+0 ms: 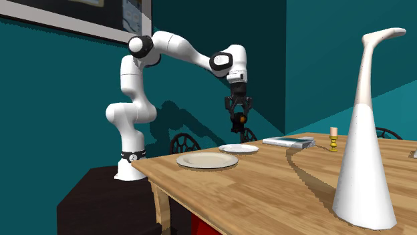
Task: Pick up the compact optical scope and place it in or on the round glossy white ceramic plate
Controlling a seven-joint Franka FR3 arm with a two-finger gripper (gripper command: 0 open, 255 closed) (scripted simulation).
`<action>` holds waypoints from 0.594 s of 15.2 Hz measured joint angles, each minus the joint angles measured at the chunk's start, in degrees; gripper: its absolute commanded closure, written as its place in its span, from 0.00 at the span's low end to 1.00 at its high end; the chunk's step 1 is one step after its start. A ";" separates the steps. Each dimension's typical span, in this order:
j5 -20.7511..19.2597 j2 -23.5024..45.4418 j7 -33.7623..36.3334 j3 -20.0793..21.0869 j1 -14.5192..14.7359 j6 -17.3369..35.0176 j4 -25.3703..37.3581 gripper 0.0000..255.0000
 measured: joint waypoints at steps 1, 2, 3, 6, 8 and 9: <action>-0.26 0.39 1.56 0.83 0.67 0.01 0.25 1.00; 0.06 -0.08 2.90 1.57 1.37 -0.32 0.17 1.00; 0.11 -0.18 4.27 2.33 2.02 -0.49 0.24 1.00; -0.58 0.76 7.49 3.95 3.30 0.14 0.23 1.00; -0.80 1.04 8.04 4.18 3.47 1.24 -0.70 1.00; -0.98 1.27 8.30 4.27 3.52 1.91 -1.21 1.00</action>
